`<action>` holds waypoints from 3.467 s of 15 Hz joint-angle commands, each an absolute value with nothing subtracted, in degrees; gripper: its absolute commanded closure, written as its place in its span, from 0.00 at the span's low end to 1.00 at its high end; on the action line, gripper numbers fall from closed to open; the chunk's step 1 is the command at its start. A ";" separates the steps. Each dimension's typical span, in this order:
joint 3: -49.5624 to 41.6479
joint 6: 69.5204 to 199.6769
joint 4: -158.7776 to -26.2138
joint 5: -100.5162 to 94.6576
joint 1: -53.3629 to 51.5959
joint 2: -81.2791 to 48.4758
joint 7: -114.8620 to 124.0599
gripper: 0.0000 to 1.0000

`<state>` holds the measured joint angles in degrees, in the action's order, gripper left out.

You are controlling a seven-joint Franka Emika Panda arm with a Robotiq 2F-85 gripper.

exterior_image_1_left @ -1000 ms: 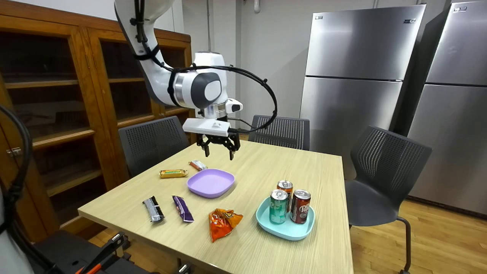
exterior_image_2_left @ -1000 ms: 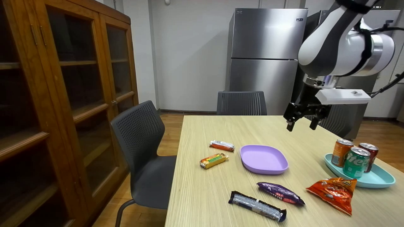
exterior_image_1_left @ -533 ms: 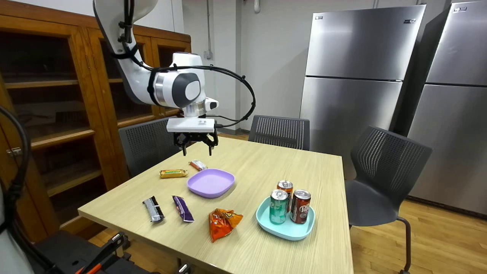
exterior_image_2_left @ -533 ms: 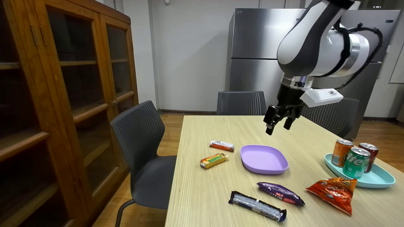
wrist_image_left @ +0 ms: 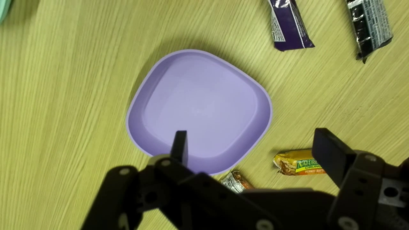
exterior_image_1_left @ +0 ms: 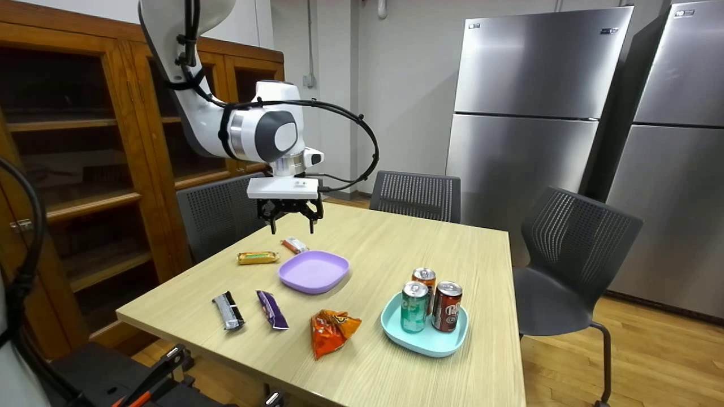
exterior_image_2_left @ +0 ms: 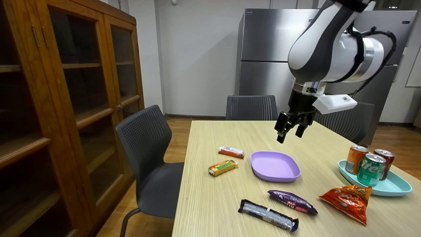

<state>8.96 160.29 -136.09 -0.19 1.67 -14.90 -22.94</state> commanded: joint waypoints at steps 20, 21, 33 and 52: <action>11.81 157.35 -113.96 -15.24 -7.45 -35.74 -27.95 0.00; 11.66 157.01 -112.17 -15.83 -7.73 -36.95 -28.02 0.00; 11.35 157.64 -109.17 -16.49 -7.81 -39.99 -26.92 0.00; 8.58 153.57 -87.24 -17.94 -9.67 -55.52 -27.95 0.00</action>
<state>9.38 156.54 -93.36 -16.61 -8.38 -52.11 -27.61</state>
